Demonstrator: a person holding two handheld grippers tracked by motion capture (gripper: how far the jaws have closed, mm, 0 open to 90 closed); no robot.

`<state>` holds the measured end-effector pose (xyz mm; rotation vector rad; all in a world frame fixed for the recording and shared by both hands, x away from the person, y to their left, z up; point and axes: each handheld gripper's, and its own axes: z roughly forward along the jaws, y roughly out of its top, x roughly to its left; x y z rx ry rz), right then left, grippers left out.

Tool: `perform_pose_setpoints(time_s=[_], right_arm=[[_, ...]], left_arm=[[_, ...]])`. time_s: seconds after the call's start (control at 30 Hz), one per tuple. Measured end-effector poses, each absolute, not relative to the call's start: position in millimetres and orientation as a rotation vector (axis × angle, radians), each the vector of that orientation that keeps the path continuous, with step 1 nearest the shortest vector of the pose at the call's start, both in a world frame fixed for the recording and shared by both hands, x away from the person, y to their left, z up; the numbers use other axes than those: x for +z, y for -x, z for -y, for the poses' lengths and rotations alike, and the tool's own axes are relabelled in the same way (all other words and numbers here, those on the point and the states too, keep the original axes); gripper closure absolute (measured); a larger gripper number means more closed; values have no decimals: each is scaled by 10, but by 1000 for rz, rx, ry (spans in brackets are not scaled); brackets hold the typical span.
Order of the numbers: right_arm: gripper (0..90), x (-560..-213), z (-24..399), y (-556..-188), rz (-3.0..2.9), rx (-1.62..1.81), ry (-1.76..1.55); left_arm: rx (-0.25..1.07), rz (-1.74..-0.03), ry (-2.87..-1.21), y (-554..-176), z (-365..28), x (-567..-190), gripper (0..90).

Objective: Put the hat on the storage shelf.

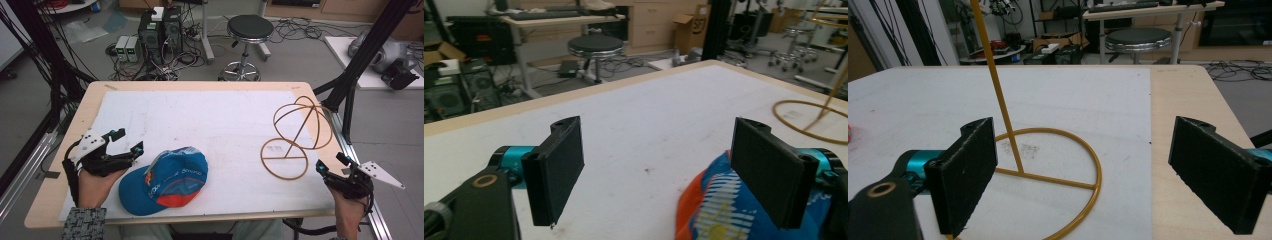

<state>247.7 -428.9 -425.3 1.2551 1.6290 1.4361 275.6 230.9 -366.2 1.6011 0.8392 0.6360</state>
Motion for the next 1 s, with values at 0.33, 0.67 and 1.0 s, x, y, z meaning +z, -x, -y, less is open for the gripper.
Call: perform_pose_setpoints(time_s=[0.33,0.67,1.0], right_arm=[[112,-4258,4337,-2426,-1620,1430,-1262],[112,-4259,4335,-2420,-1627,1429,-1266],[112,-4257,4348,-2406,-1620,1433,-1271]], left_arm=[[515,-678,-1679,-2833,-1975,-3790,236],[446,-604,-1755,-2850,-1785,-3882,302],[440,-592,-1820,-2862,-1687,-3945,373]])
